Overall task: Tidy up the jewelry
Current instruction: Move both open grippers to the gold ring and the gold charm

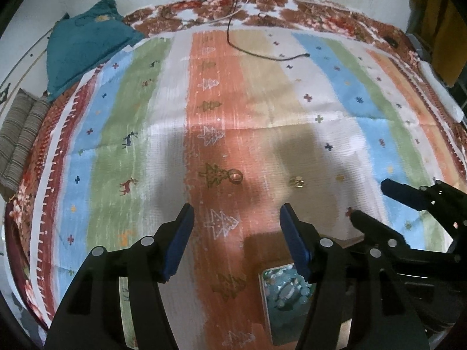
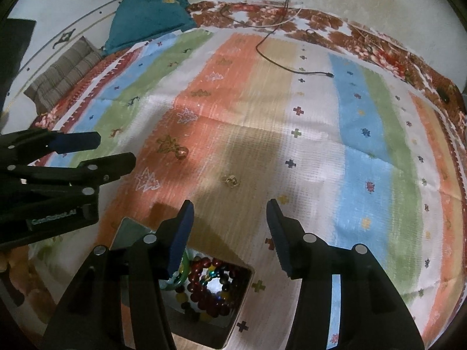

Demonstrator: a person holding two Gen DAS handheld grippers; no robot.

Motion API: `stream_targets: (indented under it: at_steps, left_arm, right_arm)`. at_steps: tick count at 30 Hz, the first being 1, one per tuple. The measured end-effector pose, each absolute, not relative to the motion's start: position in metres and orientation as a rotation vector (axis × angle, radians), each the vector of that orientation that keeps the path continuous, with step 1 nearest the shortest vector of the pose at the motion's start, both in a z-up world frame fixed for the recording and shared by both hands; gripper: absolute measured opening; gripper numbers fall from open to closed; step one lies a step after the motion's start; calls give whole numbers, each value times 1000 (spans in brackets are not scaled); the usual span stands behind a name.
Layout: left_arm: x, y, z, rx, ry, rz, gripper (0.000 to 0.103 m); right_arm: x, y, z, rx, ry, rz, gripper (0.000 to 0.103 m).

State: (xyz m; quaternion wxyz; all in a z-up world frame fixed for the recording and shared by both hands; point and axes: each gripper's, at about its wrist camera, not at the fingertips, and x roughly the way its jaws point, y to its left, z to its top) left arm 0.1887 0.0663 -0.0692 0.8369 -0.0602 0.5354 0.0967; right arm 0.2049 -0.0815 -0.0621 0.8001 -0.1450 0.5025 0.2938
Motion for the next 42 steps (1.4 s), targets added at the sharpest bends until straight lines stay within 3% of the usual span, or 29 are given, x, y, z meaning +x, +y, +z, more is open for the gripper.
stream_targets:
  at_steps: [42]
  left_arm:
    - [262,93,-140,-135,1294,141,59]
  right_arm:
    - [265,-43,-135,-404,1236,681,52]
